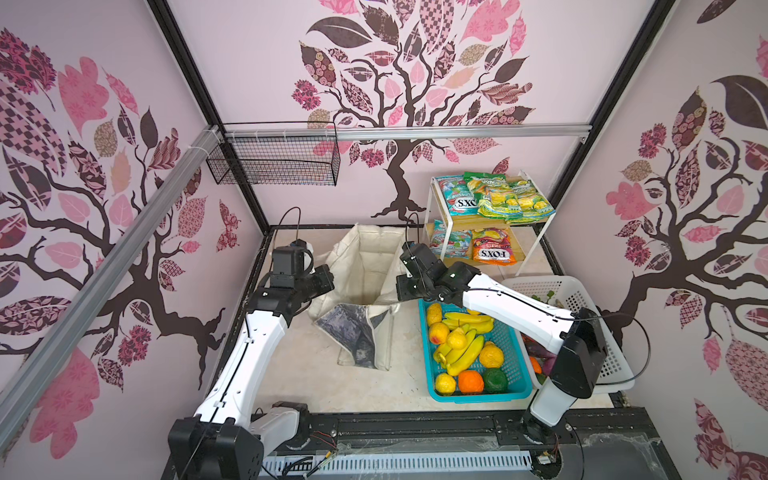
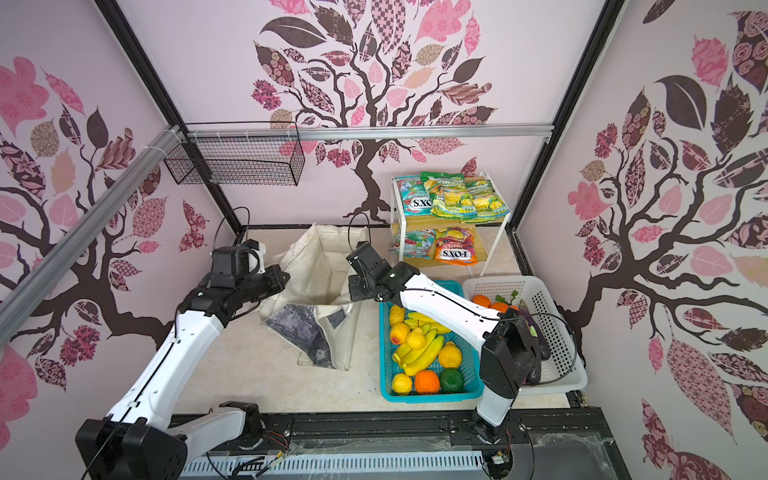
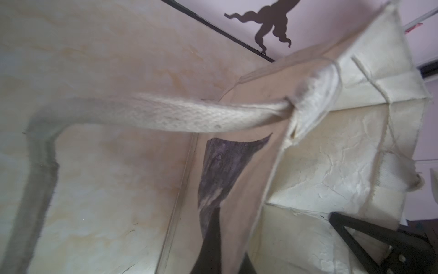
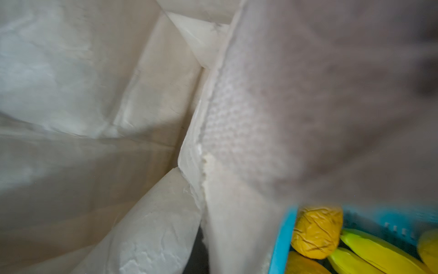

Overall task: Place the food into the grocery bag and tie it
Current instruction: 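Pull the tote bag upright and open with both grippers, then release the bag with the right gripper while the left gripper keeps holding it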

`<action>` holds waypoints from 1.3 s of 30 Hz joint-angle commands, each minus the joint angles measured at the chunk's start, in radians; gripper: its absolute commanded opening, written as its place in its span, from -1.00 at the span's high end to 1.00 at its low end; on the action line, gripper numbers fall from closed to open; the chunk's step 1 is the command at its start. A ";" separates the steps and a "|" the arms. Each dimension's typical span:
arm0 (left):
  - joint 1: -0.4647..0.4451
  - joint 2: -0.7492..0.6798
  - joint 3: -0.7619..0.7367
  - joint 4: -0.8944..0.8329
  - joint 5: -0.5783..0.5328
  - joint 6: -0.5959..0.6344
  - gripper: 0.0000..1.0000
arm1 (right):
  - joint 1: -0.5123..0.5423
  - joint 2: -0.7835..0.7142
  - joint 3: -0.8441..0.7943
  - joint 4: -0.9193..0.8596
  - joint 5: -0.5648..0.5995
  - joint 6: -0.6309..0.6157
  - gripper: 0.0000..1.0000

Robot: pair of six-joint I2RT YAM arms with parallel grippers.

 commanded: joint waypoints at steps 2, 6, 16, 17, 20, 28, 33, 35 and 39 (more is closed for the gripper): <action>0.048 -0.021 0.137 -0.193 -0.123 0.084 1.00 | -0.011 -0.096 0.049 -0.144 0.125 -0.056 1.00; 0.155 -0.020 0.138 -0.245 -0.119 0.105 1.00 | -0.044 -0.149 -0.004 -0.206 0.126 -0.083 1.00; 0.136 -0.081 -0.030 -0.100 0.102 0.102 1.00 | -0.066 -0.158 -0.047 -0.177 -0.031 -0.075 1.00; 0.135 -0.091 -0.064 -0.060 0.121 0.096 1.00 | -0.065 -0.162 -0.066 -0.155 -0.033 -0.061 1.00; 0.137 -0.128 -0.124 0.007 0.170 0.070 1.00 | -0.063 -0.177 -0.129 -0.075 -0.040 -0.022 0.96; 0.114 -0.138 -0.186 0.083 0.257 0.058 1.00 | -0.063 -0.191 -0.193 0.083 -0.120 0.052 0.50; 0.113 -0.130 -0.198 0.078 0.264 0.071 1.00 | -0.062 -0.272 -0.244 0.182 -0.126 0.082 -0.15; 0.114 -0.130 -0.200 0.078 0.265 0.072 1.00 | -0.061 -0.316 -0.270 0.202 -0.120 0.081 -0.36; 0.114 -0.131 -0.204 0.079 0.267 0.073 1.00 | -0.062 -0.417 -0.311 0.203 -0.090 0.071 -0.95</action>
